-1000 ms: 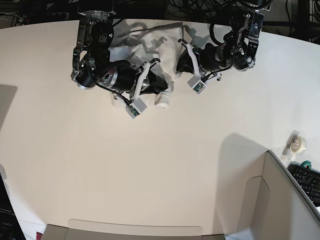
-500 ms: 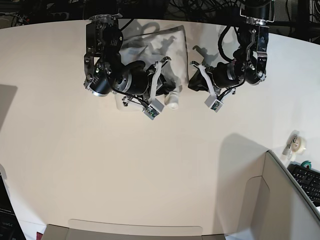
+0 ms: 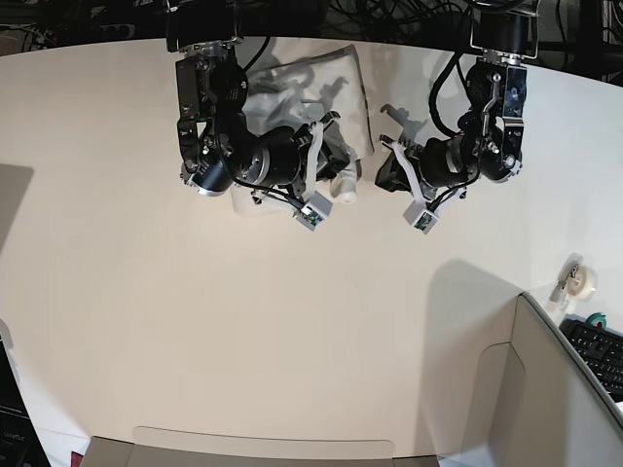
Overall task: Layout the t-shirt on the table in an organized manner, then fold the t-shirt properly
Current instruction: 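Fold the shirt sides together, moving both grippers toward each other, then pull the fabric flap with the right gripper away from the left gripper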
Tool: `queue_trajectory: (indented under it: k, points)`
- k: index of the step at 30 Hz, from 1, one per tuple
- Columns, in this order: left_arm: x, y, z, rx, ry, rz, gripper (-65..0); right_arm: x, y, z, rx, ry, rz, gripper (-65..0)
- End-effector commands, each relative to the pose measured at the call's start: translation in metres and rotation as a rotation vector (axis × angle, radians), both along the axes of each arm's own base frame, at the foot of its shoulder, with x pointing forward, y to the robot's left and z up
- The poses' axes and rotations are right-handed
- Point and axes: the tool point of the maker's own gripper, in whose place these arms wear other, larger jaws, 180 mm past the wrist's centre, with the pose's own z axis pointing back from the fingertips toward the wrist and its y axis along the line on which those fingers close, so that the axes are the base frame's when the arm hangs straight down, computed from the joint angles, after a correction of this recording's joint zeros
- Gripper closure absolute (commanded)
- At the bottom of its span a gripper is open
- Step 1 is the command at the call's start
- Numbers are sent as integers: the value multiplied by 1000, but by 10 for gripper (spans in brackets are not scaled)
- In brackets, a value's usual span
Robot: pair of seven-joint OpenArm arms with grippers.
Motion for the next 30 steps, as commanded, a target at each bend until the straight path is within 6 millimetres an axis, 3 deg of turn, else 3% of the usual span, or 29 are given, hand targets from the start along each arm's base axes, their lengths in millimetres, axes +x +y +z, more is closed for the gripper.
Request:
queue_trajectory:
  k: [1, 5, 8, 15, 19, 22, 26, 30]
  points:
    - [-4, 23, -11, 118, 47, 5, -4, 7, 9, 17, 48, -45, 8, -184]
    - [1, 23, -7, 118, 35, 6, -4, 10, 10, 25, 57, -67, 10, -347]
    - [5, 23, -5, 118, 26, 7, -4, 10, 14, 44, 105, -114, 16, -404]
    - [5, 23, -5, 119, 26, 5, -4, 13, 17, 85, 220, -201, 15, -407]
    - [3, 30, -6, 136, 30, 5, -4, 37, -25, 82, 178, -221, -137, -403]
    - [1, 31, -7, 138, 35, 5, -4, 56, -71, 69, 54, -242, -239, -314]
    - [0, 31, -8, 138, 37, 5, -4, 59, -95, 56, -65, -245, -268, 0]
    - [0, 30, -8, 136, 37, 5, -4, 43, -84, 43, -86, -214, -210, 0]
